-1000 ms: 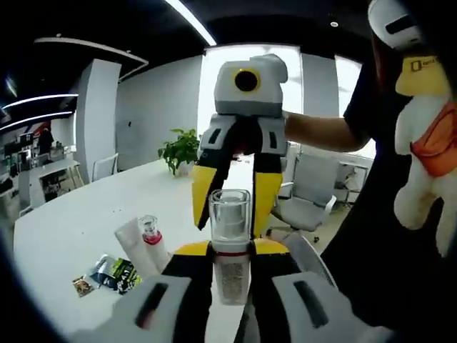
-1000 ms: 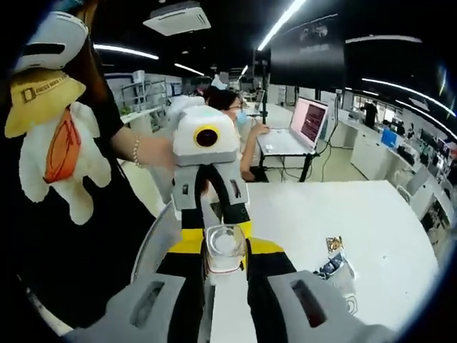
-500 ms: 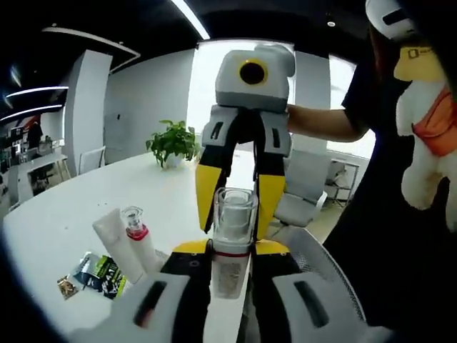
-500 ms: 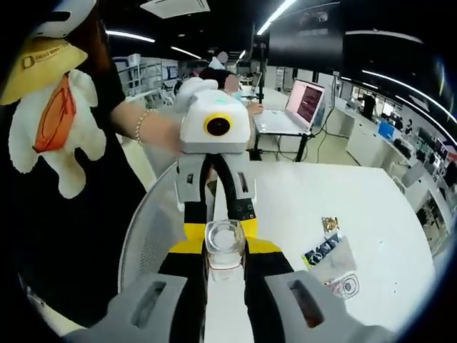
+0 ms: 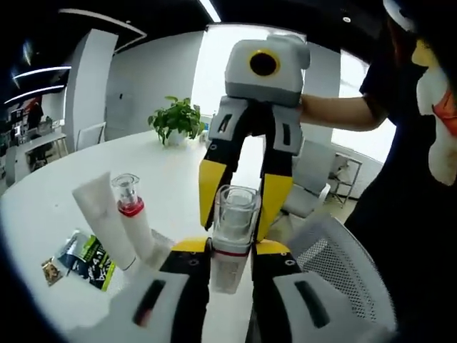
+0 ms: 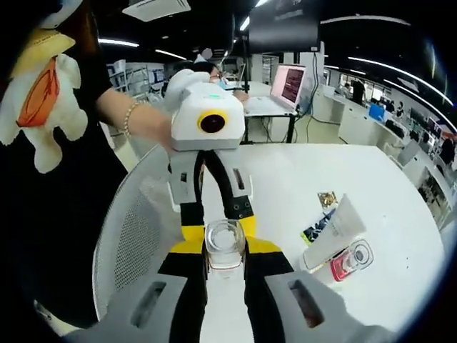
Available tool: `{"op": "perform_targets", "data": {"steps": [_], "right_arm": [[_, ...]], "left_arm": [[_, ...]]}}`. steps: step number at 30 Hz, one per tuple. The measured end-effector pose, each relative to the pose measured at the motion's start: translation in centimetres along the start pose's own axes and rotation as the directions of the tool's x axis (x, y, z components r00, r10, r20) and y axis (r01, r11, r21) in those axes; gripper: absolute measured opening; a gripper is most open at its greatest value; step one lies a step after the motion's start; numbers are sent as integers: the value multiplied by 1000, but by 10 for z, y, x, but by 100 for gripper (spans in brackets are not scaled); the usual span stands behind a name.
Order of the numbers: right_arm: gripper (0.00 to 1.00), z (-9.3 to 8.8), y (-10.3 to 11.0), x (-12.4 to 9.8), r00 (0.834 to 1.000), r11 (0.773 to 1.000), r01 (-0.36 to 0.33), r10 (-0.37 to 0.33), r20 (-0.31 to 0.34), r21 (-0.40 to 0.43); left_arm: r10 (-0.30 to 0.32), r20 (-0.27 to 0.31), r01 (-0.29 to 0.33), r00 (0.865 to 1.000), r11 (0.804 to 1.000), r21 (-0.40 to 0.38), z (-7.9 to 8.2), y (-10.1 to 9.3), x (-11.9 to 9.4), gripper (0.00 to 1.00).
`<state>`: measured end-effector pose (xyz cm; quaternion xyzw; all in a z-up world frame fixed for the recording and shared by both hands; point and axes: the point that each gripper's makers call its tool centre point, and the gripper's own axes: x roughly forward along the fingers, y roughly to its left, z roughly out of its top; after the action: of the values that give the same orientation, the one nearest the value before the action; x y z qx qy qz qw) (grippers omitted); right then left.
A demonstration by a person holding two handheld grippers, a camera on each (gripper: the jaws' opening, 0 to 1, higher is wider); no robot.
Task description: Arrange the skincare products in the storage area until every visible bottle or jar stands upright without overlapping.
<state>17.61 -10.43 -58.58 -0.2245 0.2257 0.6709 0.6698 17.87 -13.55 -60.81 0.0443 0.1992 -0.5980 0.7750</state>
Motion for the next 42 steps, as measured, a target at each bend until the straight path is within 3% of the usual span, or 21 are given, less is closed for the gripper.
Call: {"op": "perform_targets", "data": {"steps": [7, 11, 14, 27, 42], "right_arm": [[18, -21, -14, 7, 1000, 1000, 5, -5, -18, 19], [18, -24, -25, 8, 1000, 999, 9, -9, 15, 46], [18, -31, -31, 13, 1000, 999, 9, -9, 6, 33], [18, -50, -65, 39, 1000, 998, 28, -29, 10, 50], [19, -66, -80, 59, 995, 996, 83, -81, -56, 29]], "left_arm": [[1, -30, -2, 1000, 999, -33, -22, 24, 20, 16], [11, -53, -13, 999, 999, -36, -34, 33, 29, 16], [26, -59, -29, 998, 998, -49, -37, 41, 34, 16], [77, -117, -81, 990, 996, -36, -64, 82, 39, 16], [64, -153, -66, 986, 998, -9, -84, 100, 43, 16]]}}
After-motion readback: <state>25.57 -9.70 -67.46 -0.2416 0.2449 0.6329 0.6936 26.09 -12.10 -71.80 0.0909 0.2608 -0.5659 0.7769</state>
